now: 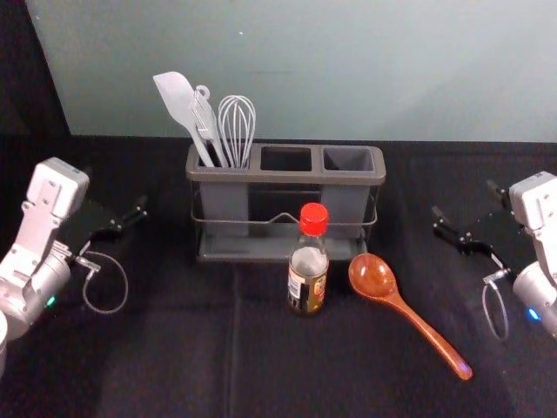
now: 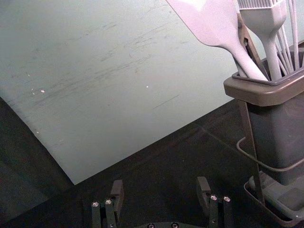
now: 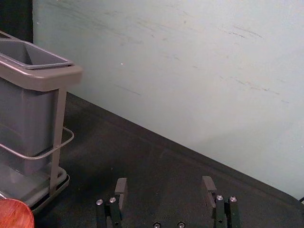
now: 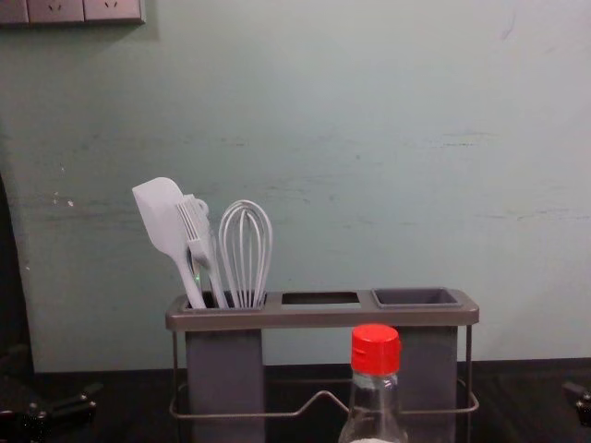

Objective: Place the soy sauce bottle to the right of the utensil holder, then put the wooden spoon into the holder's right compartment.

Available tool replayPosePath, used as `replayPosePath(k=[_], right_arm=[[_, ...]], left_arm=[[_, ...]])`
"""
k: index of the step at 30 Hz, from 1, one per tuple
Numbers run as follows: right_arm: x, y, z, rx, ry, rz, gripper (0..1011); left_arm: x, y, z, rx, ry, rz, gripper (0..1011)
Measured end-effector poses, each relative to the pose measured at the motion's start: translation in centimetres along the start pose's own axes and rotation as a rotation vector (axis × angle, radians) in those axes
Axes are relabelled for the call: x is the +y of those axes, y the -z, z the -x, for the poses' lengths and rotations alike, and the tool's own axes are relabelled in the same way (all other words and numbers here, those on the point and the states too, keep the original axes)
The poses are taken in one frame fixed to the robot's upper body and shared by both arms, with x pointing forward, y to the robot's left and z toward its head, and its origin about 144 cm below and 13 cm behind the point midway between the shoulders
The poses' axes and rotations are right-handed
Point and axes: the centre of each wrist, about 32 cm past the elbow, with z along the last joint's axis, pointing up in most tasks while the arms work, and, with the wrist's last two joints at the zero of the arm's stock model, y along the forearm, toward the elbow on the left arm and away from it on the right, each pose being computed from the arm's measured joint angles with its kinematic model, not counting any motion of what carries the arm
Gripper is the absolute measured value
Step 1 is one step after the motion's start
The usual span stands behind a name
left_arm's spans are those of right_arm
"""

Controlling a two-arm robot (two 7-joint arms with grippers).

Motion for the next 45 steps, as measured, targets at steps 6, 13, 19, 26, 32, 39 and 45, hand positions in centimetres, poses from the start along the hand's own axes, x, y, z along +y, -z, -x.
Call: replayPosePath(k=[6, 13, 19, 26, 32, 39, 45], right_arm=[[0.0, 0.0, 0.0, 0.0, 0.0, 0.0, 1003], [0.0, 0.0, 0.0, 0.0, 0.0, 0.0, 1003], [0.0, 0.0, 0.0, 0.0, 0.0, 0.0, 1003], [0.0, 0.0, 0.0, 0.0, 0.0, 0.0, 1002], [0.0, 0.0, 0.0, 0.0, 0.0, 0.0, 1003], [0.0, 0.0, 0.0, 0.0, 0.0, 0.0, 1003], [0.0, 0.0, 0.0, 0.0, 0.0, 0.0, 1003]], left_arm=[[0.0, 0.0, 0.0, 0.0, 0.0, 0.0, 1005], [0.0, 0.0, 0.0, 0.0, 0.0, 0.0, 1005], [0.0, 0.0, 0.0, 0.0, 0.0, 0.0, 1005], [0.0, 0.0, 0.0, 0.0, 0.0, 0.0, 1005], [0.0, 0.0, 0.0, 0.0, 0.0, 0.0, 1005], [0.0, 0.0, 0.0, 0.0, 0.0, 0.0, 1005], [0.0, 0.0, 0.0, 0.0, 0.0, 0.0, 1005]])
